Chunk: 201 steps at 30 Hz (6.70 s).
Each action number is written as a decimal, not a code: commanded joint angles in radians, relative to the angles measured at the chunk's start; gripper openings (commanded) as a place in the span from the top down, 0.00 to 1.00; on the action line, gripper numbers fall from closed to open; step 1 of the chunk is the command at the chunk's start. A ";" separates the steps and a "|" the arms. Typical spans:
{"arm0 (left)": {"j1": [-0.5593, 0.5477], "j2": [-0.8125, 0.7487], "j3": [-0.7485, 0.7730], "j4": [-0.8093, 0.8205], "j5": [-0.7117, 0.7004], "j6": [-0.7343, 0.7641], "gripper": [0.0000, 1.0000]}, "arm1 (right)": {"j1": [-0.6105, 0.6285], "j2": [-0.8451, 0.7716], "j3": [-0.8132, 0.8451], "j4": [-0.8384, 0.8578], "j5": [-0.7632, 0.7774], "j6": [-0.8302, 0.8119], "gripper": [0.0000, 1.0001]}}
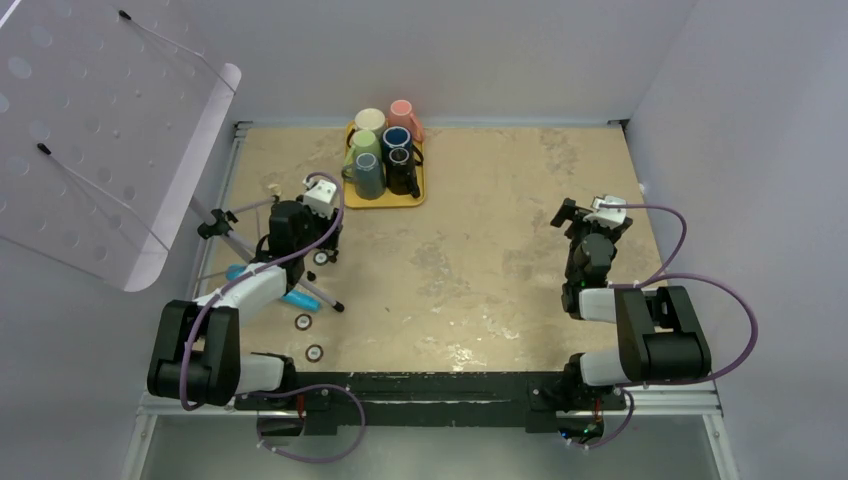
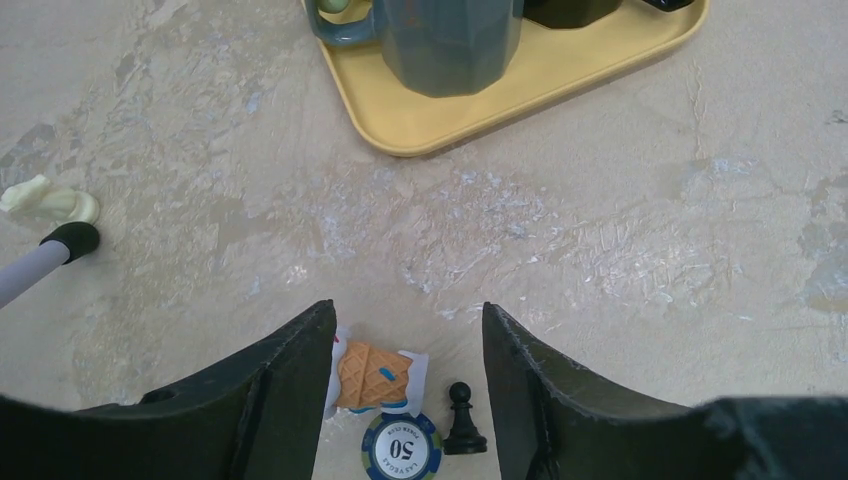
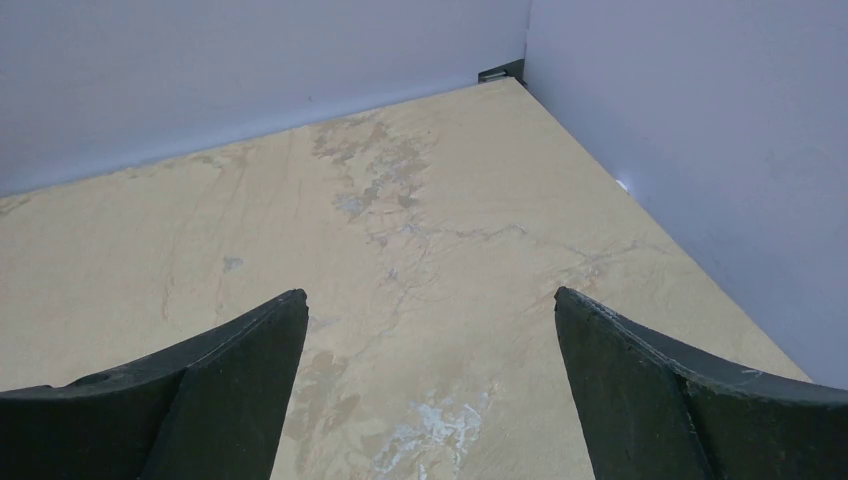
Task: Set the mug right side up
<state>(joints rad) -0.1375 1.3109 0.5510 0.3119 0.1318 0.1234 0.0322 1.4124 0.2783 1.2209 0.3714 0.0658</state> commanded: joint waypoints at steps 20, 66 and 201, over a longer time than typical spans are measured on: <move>0.005 0.357 0.860 -0.737 0.175 0.222 0.42 | 0.011 -0.406 0.118 -0.350 -0.449 0.057 0.02; -0.061 0.756 1.464 -1.149 0.231 0.441 0.00 | 0.013 -0.280 0.155 -0.370 -0.540 0.079 0.02; -0.233 0.508 1.264 -1.135 0.177 0.162 0.08 | 0.104 0.233 1.145 -1.796 -0.179 -0.055 1.00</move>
<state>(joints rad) -0.3748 1.8027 1.7802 -0.8509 0.3687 0.3416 0.2153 1.6135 1.3247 -0.5343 0.0742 0.0734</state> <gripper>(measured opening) 0.920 0.131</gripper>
